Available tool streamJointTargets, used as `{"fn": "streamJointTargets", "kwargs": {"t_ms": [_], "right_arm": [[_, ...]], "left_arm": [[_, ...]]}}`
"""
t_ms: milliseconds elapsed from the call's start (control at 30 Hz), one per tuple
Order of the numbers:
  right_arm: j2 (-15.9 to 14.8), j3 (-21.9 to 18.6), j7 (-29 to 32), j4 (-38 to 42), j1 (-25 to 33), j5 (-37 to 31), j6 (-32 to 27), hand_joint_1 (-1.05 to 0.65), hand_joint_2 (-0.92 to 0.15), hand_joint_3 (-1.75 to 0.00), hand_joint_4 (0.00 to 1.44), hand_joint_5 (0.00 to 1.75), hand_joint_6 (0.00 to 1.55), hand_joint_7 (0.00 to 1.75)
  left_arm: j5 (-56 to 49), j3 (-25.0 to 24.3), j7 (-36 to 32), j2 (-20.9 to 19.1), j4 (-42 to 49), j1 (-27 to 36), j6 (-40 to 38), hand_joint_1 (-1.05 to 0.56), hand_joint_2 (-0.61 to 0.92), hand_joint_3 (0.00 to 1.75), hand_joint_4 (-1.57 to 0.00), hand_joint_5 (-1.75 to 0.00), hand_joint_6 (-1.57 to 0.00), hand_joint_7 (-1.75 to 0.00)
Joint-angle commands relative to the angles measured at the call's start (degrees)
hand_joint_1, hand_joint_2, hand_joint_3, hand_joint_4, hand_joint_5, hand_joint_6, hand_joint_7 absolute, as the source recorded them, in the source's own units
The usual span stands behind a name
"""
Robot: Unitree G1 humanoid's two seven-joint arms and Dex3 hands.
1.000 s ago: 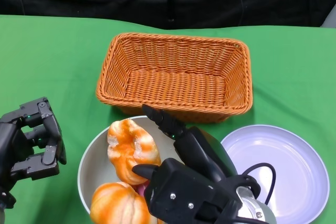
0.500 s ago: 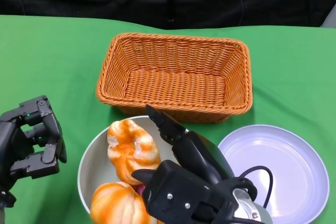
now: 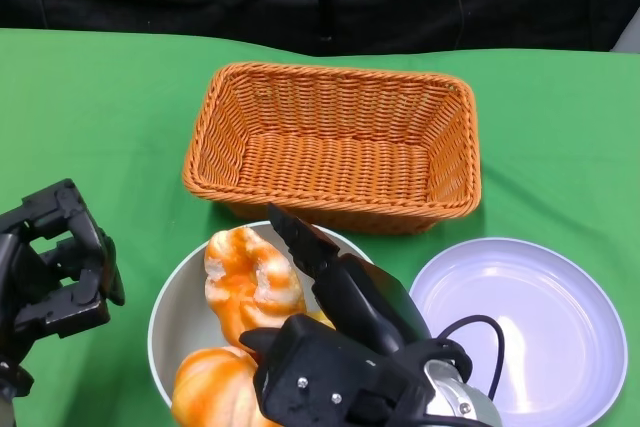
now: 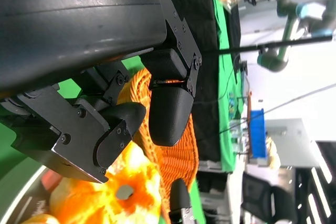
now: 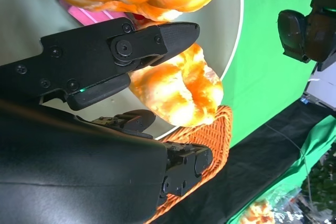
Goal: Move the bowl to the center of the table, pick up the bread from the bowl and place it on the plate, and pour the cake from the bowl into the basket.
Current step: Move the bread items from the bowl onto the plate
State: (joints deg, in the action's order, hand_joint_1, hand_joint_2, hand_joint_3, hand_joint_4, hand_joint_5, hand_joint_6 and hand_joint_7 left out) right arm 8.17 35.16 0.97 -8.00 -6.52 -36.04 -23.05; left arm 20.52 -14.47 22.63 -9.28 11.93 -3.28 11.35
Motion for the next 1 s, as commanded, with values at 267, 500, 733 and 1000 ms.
{"fn": "streamJointTargets", "kwargs": {"t_ms": [267, 500, 733, 1000], "right_arm": [[0.4, -0.1, 5.4, 5.6, -1.6, 0.0, 5.5, -0.63, -0.92, -0.08, 0.43, 0.04, 0.10, 0.02], [1.2, -2.0, 12.0, 11.4, -1.7, 2.0, 12.6, -0.39, -0.91, -0.03, 0.65, 0.15, 0.27, 0.05], [2.4, -4.2, 19.0, 18.7, -2.9, 4.2, 21.2, -0.04, -0.88, 0.00, 0.63, 0.66, 0.51, 0.02], [2.0, -5.4, 22.8, 23.6, -5.0, 4.4, 26.9, 0.10, -0.92, -0.10, 0.74, 1.08, 0.81, 0.08]], "left_arm": [[0.2, -0.9, -2.9, 0.9, -1.9, 0.5, -0.8, -0.02, 0.50, 1.30, -0.96, -1.75, -0.79, -1.74], [0.7, -1.0, -3.1, 1.0, -2.6, 0.5, -2.6, -0.02, 0.47, 1.31, -0.96, -1.75, -0.79, -1.74], [1.0, -1.4, -2.5, 0.6, -2.6, 0.4, -2.9, -0.01, 0.46, 1.33, -0.97, -1.75, -0.81, -1.72], [0.5, -1.5, -2.2, 0.7, -2.8, 0.5, -2.6, -0.01, 0.46, 1.33, -0.96, -1.75, -0.81, -1.71]]}}
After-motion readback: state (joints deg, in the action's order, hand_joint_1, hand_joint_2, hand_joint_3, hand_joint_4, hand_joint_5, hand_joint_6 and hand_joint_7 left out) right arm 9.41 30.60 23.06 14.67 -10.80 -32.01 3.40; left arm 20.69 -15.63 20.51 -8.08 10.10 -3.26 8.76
